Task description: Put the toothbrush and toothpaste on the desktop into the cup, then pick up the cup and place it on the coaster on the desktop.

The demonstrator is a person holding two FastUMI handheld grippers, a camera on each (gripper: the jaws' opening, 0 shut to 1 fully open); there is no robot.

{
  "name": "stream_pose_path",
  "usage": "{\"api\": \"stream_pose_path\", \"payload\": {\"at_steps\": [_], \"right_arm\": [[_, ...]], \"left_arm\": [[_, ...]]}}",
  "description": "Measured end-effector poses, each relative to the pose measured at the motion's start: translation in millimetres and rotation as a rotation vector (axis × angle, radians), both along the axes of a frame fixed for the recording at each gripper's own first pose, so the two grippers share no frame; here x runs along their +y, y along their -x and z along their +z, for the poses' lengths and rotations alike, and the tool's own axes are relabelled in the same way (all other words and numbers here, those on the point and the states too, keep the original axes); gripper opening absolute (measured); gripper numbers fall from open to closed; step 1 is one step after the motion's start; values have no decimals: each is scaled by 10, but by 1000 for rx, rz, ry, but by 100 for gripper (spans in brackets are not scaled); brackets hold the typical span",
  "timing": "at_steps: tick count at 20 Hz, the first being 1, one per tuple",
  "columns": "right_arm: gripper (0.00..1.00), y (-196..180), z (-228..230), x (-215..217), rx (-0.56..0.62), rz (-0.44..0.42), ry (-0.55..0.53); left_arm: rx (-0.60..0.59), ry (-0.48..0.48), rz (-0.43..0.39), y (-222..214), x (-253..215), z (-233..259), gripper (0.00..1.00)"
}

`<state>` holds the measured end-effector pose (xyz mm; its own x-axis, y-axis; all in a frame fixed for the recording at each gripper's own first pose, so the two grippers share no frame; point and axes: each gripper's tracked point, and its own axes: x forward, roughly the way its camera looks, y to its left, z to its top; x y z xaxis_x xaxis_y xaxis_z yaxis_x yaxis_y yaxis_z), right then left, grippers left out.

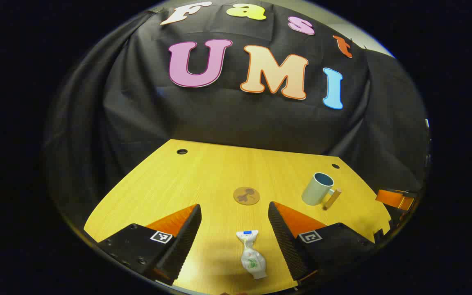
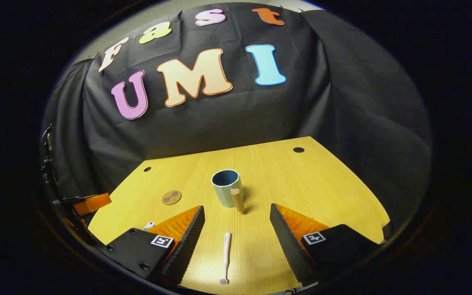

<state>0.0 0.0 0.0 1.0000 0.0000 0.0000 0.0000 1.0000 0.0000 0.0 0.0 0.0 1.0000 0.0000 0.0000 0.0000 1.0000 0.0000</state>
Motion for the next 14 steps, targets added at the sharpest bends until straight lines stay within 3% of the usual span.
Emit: {"api": "stream_pose_path", "payload": {"at_steps": [3, 10, 11, 12, 14], "right_arm": [[95, -29, -85, 12, 33, 5, 13], [98, -185, -382, 262, 176, 62, 48], [94, -222, -405, 291, 192, 68, 58], [98, -261, -433, 317, 212, 74, 71], [94, -357, -527, 385, 267, 88, 96]], "left_arm": [[14, -5, -10, -6, -40, -47, 95], [76, -6, -25, 8, -88, -264, 95], [83, -2, -23, 12, -91, -305, 94], [91, 2, -19, 6, -80, -341, 95], [109, 15, -12, 13, -54, -396, 95]]}}
